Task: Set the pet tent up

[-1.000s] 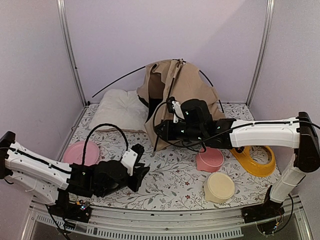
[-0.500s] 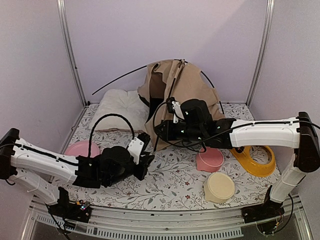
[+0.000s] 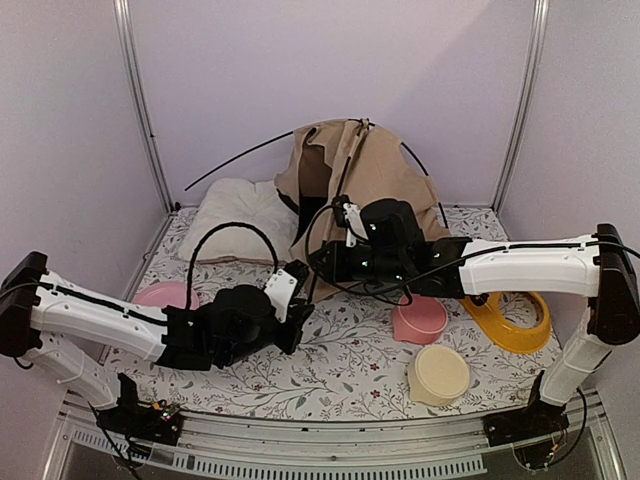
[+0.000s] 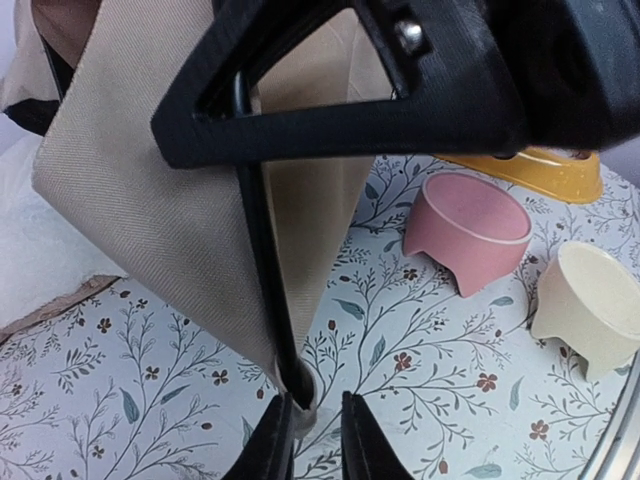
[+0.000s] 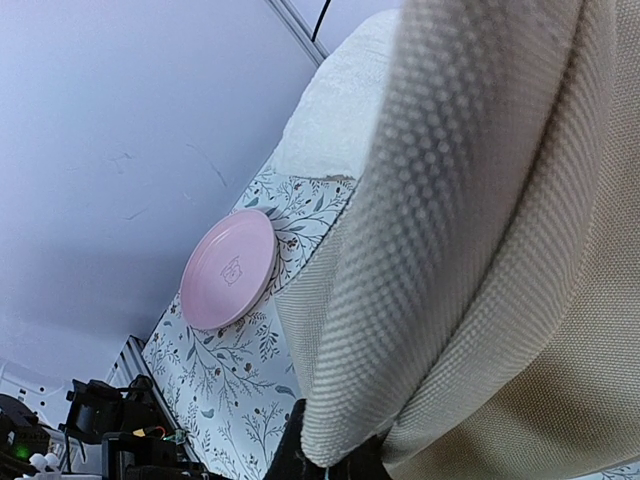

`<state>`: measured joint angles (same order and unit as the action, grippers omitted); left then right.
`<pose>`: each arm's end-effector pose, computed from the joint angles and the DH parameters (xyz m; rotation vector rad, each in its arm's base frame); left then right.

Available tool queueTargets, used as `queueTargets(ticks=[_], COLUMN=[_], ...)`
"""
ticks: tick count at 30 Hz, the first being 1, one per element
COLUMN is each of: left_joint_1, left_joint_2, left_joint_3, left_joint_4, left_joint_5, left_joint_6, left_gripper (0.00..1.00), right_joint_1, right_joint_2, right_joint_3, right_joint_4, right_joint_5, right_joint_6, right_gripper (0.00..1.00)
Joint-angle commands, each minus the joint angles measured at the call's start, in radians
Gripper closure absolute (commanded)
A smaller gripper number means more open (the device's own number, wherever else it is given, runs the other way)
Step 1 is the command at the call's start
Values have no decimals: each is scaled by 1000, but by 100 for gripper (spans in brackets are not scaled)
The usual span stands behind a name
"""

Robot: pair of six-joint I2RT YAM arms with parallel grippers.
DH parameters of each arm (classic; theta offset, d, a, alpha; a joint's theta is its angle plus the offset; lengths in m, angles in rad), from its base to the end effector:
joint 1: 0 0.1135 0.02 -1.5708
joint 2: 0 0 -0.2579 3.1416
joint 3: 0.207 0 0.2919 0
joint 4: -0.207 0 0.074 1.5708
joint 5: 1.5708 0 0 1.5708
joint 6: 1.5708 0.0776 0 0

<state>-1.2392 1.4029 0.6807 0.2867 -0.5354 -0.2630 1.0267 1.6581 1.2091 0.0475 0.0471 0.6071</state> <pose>0.1541 -0.3261 0.1646 0.6101 1.8727 -0.4553 0.2440 0.3963 0.2413 -0.4086 2.0773 0.9873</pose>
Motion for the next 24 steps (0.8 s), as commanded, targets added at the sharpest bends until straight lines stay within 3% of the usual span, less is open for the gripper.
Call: queueTargets(ticks=[1,24], left_joint_1=[22,25], left_joint_2=[23,68], left_joint_3=[34,70], left_joint_4=[2,-53], left_joint_5=[-16,-44], left_joint_6=[14,17], left_gripper=[83,85], right_joint_1=[9,9], right_joint_2=[2,-3], right_joint_3=[35,39], right_joint_4=[13,6], right_joint_5=[3,9], right_joint_6=[-1,-4], right_gripper=[100,100])
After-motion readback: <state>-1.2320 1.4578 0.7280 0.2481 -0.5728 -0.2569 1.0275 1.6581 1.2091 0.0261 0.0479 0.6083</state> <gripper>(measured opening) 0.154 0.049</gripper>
